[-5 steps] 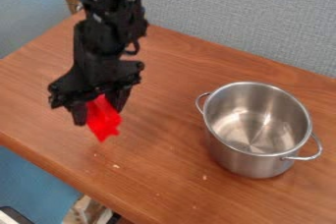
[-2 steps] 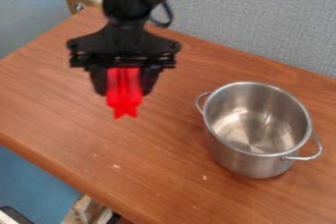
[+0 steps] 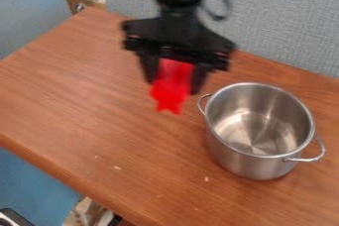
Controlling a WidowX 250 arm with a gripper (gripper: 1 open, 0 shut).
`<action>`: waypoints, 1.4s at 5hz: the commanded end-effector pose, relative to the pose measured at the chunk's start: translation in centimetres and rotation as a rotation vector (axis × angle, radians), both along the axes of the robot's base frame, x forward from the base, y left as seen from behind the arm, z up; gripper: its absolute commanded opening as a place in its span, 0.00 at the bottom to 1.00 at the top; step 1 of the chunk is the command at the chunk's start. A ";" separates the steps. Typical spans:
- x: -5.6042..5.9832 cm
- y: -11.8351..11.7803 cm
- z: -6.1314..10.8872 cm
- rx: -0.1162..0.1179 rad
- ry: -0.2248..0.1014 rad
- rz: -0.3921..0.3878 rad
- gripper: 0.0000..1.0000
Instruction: Put the red object in the metal pot
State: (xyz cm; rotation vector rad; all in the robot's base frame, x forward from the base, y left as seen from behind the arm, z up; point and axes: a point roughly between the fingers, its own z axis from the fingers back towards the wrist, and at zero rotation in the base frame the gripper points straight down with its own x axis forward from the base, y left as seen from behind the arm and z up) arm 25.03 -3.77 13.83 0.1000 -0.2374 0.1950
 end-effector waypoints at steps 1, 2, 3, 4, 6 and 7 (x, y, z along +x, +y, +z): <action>2.0 -3.8 0.8 -0.018 -0.040 -0.113 0.00; 2.7 -7.6 0.0 -0.017 -0.021 -0.239 0.00; 3.1 -7.8 -0.4 -0.005 0.000 -0.291 0.00; 3.7 -7.2 -1.0 -0.001 0.006 -0.279 0.00; 4.5 -6.3 -2.7 0.003 0.022 -0.264 0.00; 4.7 -6.1 -3.3 0.003 0.031 -0.262 0.00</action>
